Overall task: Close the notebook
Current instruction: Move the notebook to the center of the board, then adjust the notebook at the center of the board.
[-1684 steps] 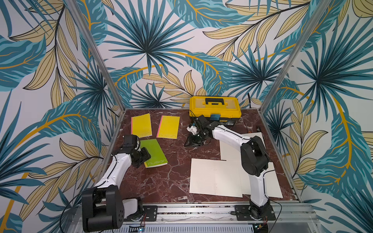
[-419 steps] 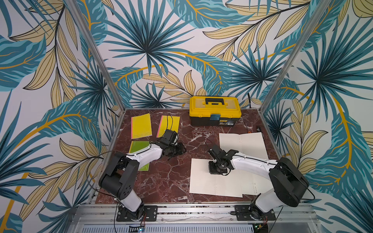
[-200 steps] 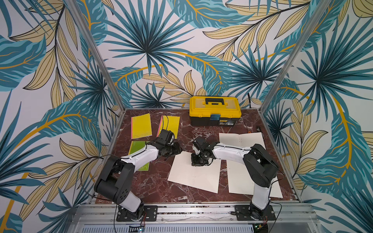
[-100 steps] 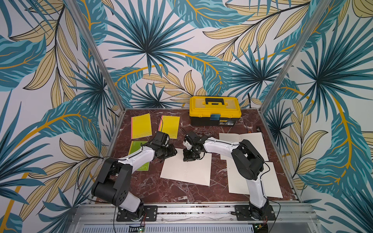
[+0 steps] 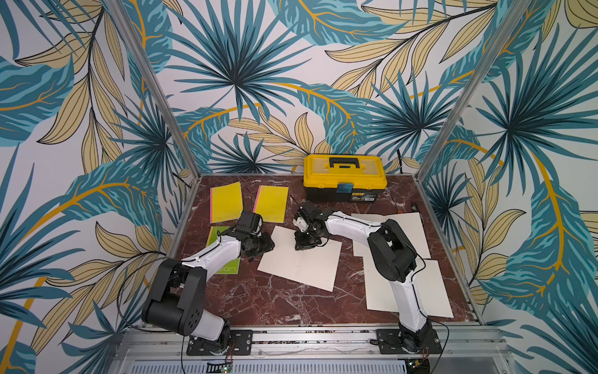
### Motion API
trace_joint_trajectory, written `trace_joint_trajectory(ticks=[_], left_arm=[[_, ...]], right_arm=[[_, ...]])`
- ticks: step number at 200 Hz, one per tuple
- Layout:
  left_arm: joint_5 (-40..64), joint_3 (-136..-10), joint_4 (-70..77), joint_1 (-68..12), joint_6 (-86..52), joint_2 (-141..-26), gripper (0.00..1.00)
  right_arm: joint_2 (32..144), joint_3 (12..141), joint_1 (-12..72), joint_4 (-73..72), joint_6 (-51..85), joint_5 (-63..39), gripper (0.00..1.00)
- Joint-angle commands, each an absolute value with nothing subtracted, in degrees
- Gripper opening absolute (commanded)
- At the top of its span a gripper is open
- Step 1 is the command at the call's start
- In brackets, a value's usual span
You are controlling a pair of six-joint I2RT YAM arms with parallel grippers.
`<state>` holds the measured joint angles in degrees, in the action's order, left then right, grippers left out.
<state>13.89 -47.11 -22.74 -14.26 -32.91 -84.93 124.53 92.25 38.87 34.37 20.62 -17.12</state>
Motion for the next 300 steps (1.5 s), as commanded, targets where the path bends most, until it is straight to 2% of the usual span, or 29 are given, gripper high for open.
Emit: trace_joint_trajectory(ticks=[1,21,57,151,229,300], left_arm=[[12.78,-46.62,-23.5,-12.9,-30.9,-84.42,0.48],[13.52,-47.22,-22.38,-12.72,-30.17,-86.2,0.48],[13.57,-47.5,-21.01,-12.64,-29.06,-87.36,0.47],[14.19,-48.63,-20.73,-12.64,-28.2,-90.65,0.47],[14.85,-46.58,-20.13,-12.65,-28.7,-90.11,0.47],[14.5,-45.43,-21.26,-12.67,-28.34,-87.84,0.47]], right_arm=[[121.81,88.36,38.58,37.35,19.56,-12.22,0.23],[118.28,86.3,38.52,36.73,20.52,-11.64,0.29],[111.3,79.07,38.56,34.91,24.2,-8.82,0.3],[101.1,60.57,38.5,32.44,33.0,-4.75,0.2],[105.12,62.32,38.23,33.88,32.01,-1.86,0.19],[109.57,66.95,34.31,34.96,28.59,-0.38,0.18]])
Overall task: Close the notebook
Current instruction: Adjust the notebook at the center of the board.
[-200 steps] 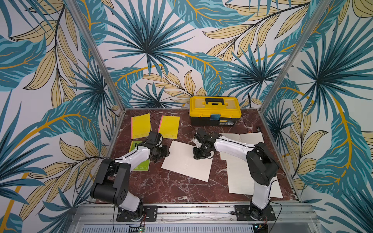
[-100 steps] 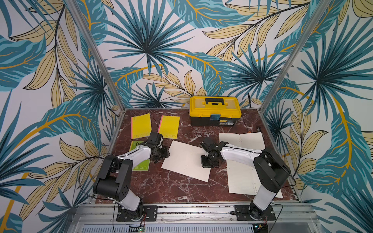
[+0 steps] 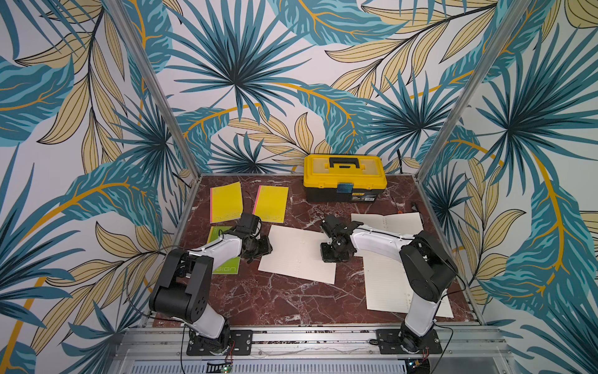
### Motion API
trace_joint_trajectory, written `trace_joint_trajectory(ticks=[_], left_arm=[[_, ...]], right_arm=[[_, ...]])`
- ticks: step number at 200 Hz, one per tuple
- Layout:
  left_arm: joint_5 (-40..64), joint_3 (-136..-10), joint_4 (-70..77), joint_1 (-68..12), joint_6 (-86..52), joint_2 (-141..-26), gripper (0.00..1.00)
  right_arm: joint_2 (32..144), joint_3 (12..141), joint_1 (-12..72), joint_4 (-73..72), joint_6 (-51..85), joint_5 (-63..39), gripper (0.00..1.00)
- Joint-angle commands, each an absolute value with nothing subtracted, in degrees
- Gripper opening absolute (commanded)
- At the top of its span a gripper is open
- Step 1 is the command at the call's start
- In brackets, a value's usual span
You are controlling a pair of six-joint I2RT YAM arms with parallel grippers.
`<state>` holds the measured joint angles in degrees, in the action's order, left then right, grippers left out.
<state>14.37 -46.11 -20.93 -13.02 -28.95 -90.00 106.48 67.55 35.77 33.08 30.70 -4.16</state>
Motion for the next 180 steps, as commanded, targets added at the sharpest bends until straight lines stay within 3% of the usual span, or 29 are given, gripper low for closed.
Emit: trace_joint_trajectory(ticks=[1,67,133,180], left_arm=[[14.46,-45.43,-21.22,-12.62,-28.32,-87.82,0.47],[15.79,-44.73,-20.65,-12.64,-28.39,-87.98,0.47],[16.95,-44.33,-19.86,-12.65,-28.04,-88.64,0.49],[17.59,-44.19,-19.01,-12.66,-28.03,-89.38,0.49]], right_arm=[[109.54,67.01,34.2,35.01,28.53,-0.37,0.18],[107.99,68.54,31.24,35.04,24.57,-3.42,0.21],[101.76,68.85,30.48,35.31,26.78,-4.32,0.36],[101.39,67.31,28.45,35.55,27.07,-4.21,0.39]])
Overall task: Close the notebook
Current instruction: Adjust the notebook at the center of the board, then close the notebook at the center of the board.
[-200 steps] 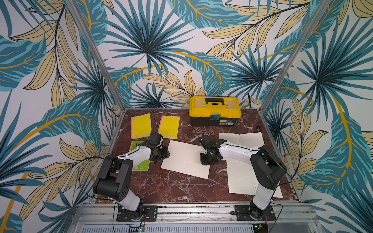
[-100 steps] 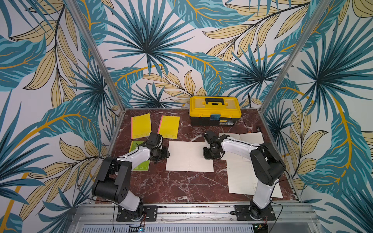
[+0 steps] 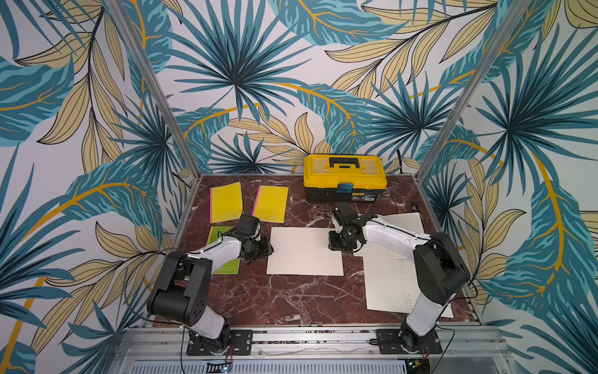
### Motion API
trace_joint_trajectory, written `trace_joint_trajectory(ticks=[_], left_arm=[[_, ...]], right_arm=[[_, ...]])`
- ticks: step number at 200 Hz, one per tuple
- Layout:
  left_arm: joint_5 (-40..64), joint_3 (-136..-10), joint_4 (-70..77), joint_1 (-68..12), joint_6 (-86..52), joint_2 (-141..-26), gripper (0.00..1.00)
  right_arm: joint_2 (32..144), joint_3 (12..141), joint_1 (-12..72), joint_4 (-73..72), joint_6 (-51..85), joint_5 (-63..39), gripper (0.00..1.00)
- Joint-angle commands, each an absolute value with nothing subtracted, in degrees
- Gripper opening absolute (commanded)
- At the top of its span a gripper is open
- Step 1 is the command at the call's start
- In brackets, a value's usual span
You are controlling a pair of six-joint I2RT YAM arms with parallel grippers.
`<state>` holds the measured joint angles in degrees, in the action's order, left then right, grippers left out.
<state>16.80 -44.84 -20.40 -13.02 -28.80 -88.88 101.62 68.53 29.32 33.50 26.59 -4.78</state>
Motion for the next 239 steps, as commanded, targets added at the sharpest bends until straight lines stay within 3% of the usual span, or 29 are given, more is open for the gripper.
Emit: trace_joint_trajectory(ticks=[1,152,239], left_arm=[[17.63,-44.2,-18.95,-12.66,-28.03,-89.38,0.49],[19.18,-43.64,-17.11,-12.7,-28.55,-91.19,0.49],[20.12,-43.22,-16.09,-13.29,-29.09,-92.88,0.49]], right_arm=[[101.45,67.32,28.46,35.57,27.07,-4.21,0.39],[104.66,62.31,26.28,30.73,28.07,-7.76,0.42],[106.48,60.35,26.19,27.06,29.59,-11.54,0.36]])
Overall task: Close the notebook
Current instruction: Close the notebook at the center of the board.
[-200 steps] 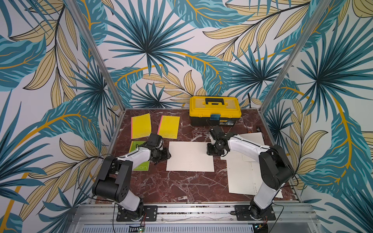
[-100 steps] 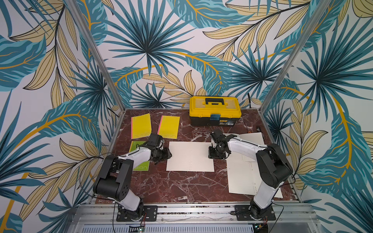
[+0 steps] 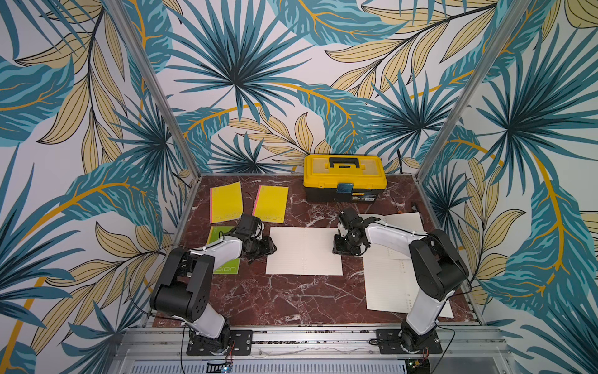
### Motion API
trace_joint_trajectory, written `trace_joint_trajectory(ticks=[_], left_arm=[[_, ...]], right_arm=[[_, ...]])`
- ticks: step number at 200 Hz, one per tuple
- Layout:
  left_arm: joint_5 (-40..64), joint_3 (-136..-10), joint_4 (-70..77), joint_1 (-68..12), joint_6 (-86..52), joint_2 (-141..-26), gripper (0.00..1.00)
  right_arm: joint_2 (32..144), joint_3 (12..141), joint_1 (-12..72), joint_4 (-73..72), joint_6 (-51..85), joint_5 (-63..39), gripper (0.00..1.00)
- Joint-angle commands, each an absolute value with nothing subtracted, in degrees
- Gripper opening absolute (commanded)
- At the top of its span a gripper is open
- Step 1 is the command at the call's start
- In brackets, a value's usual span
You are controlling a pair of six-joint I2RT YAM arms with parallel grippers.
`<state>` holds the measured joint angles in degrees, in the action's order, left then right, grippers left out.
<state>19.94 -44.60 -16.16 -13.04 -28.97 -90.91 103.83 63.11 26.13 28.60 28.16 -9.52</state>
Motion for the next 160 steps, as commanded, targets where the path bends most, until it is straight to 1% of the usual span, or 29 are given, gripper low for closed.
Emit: trace_joint_trajectory(ticks=[1,89,160], left_arm=[[20.12,-43.23,-16.09,-13.37,-29.13,-92.93,0.49],[21.96,-43.33,-10.1,-19.06,-31.35,-96.5,0.49],[32.03,-40.54,0.62,-19.92,-33.02,-93.96,0.5]], right_arm=[[106.5,60.32,26.19,26.98,29.65,-11.57,0.36],[107.75,57.15,26.45,22.94,31.54,-14.68,0.35],[108.41,57.3,26.72,22.42,31.44,-15.37,0.35]])
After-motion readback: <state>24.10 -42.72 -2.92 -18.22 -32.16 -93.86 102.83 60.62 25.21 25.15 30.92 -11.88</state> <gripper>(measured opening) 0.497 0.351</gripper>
